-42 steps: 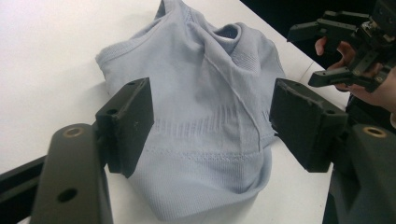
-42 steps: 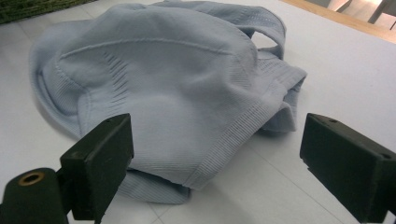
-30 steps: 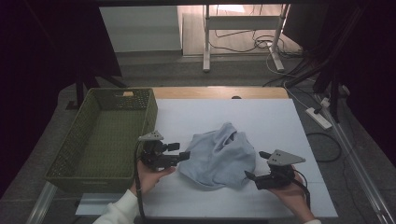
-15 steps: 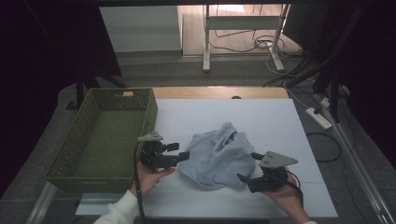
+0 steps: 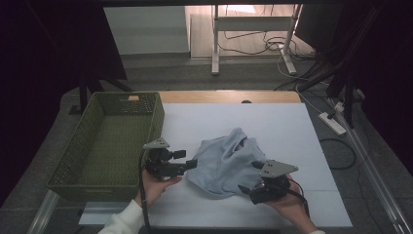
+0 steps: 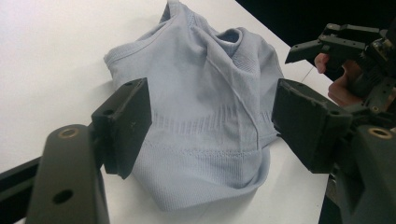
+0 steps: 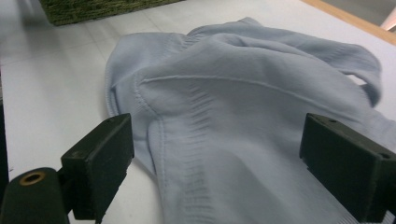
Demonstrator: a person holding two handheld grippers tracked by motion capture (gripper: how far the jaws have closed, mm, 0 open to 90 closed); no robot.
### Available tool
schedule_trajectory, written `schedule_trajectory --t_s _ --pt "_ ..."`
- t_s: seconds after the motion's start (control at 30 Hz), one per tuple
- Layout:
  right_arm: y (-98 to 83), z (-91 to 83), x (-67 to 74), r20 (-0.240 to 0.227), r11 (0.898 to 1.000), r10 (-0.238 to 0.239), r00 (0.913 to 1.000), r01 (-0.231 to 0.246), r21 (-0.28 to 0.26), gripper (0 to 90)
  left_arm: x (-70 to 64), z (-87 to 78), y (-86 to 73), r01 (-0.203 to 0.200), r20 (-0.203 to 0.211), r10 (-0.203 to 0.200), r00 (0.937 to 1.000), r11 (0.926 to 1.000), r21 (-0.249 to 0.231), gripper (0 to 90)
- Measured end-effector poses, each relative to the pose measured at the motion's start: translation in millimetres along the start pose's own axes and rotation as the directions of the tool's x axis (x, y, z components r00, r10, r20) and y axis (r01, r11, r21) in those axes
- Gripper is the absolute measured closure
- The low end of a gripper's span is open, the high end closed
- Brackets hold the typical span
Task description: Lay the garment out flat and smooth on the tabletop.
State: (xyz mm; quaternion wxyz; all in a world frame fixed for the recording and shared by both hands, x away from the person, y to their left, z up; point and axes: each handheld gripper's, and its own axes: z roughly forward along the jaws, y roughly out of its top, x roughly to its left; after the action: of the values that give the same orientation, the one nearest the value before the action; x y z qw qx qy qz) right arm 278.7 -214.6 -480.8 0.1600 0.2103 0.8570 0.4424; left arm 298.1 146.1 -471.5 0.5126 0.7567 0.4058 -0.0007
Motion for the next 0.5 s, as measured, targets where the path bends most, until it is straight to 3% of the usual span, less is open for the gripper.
schedule_trajectory --t_s 0.5 --pt "8.7 28.0 13.0 -0.023 0.996 -0.049 0.9985 0.051 0.077 10.5 0.1 12.4 0.7 -0.007 0.021 0.007 0.9998 0.9998 0.021 28.0"
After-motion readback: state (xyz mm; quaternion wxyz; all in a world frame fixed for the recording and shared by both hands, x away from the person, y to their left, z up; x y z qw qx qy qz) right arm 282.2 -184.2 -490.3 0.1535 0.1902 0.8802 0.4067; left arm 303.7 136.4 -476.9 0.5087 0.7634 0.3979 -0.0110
